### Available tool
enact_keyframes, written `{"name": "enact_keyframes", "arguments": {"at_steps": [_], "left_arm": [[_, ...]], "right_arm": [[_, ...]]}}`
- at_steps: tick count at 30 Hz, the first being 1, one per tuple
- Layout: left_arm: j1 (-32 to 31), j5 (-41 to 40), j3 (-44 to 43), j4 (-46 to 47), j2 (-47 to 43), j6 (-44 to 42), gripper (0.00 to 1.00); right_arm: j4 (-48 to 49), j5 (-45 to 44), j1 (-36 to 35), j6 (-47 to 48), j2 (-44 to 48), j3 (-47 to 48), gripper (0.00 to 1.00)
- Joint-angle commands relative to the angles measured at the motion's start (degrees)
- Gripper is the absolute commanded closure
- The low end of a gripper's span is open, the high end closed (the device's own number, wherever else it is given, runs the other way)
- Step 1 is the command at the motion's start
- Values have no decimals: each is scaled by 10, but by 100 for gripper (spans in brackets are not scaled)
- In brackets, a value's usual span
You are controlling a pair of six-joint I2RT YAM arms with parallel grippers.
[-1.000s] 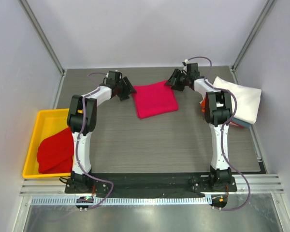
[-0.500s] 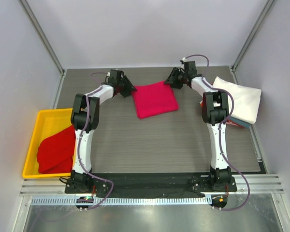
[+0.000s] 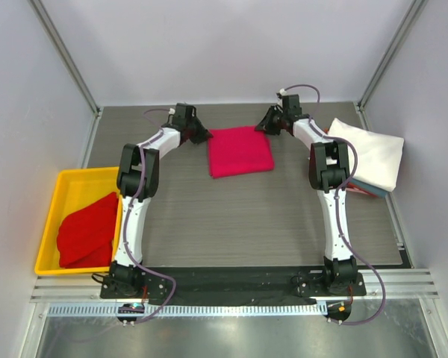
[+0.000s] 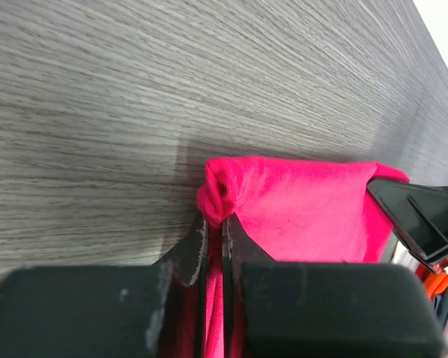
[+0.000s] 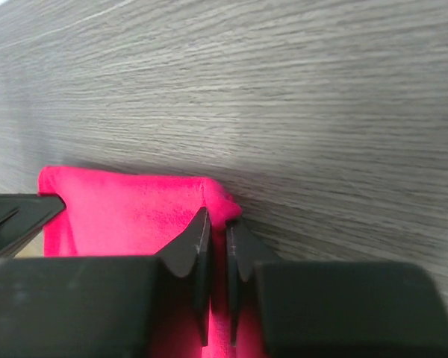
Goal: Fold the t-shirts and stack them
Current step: Fold the tshirt, then neatly place the folded tshirt to the corner
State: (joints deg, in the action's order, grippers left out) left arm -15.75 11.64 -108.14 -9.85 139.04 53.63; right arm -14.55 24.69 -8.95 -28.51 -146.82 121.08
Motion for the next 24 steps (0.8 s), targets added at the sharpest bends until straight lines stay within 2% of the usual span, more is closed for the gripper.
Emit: {"name": "enact_keyframes", "arguments": {"at_steps": [1,3,8,14,15,16,17,18,19,24], "left_arm": [[-3,-21,-16,-13,2,-15,100],[-10,-33,-8,-13,-23,-28,100],[-18,-81,34,-7,-71,-66,100],[-18,-79,30,-10,-56,-77,100],[-18,-73,21,-16,-52,-82,100],[-18,-72,18,-17,-49,-84,100],[-18,-72,15,-18,-43,-85,100],[-18,-72,14,-20,-41,-87,100],[-18,-74,11,-20,-41,-88,100],[-17,-79,-2,-32,-33,-97,100]], "right_arm": [[-2,-17,-11,7,12,-23,94],[45,-5,-11,-2,49,-73,99],[113,-16,-10,-1,139,-188,99],[137,-18,-11,-11,187,-261,98],[142,-17,-12,-14,191,-273,94],[142,-23,-12,-18,204,-285,63],[142,-31,-12,-20,210,-307,47],[158,-41,-12,-20,217,-318,39],[157,-56,-12,-19,227,-324,33],[115,-97,-12,-7,240,-331,31]]}}
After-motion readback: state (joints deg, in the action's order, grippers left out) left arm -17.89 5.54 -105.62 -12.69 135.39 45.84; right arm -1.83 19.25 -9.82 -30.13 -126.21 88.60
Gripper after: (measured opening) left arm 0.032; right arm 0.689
